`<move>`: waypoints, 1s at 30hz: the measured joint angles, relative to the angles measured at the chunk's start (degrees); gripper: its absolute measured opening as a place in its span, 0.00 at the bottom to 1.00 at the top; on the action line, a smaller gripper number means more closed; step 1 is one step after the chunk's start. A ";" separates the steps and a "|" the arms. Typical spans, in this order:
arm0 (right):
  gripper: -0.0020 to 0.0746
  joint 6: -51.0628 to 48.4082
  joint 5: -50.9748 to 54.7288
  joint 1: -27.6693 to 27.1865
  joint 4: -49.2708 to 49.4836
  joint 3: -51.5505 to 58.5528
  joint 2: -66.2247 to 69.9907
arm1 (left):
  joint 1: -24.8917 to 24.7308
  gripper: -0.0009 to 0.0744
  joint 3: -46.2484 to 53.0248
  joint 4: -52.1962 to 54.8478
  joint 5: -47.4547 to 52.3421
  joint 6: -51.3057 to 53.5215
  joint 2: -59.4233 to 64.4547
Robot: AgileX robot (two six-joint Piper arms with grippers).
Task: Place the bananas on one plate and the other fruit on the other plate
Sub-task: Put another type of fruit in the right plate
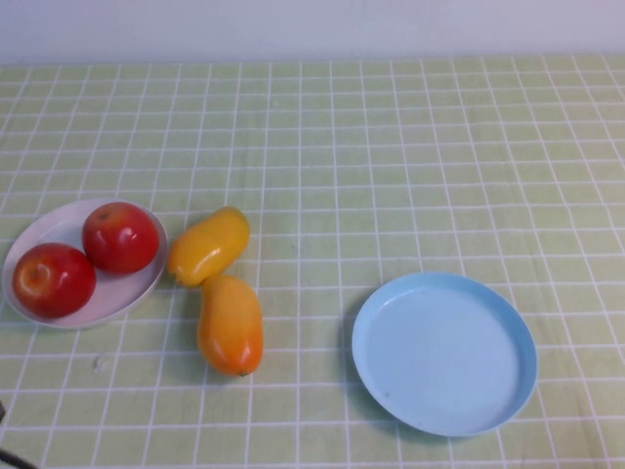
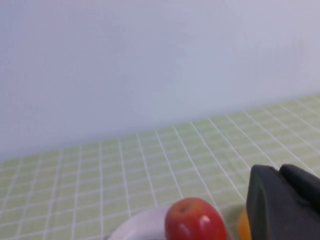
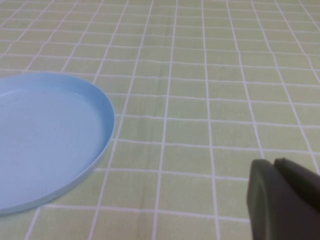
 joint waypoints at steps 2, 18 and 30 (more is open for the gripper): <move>0.01 0.00 0.00 0.00 0.00 0.00 0.00 | 2.73 0.02 5.28 -1.32 -5.26 1.44 -4.94; 0.00 0.00 0.00 0.00 0.00 0.00 0.00 | 6.77 0.02 21.12 -5.30 1.76 2.10 -22.30; 0.00 0.00 0.00 0.00 0.00 0.00 0.00 | 6.77 0.02 21.27 -5.08 15.55 2.20 -22.33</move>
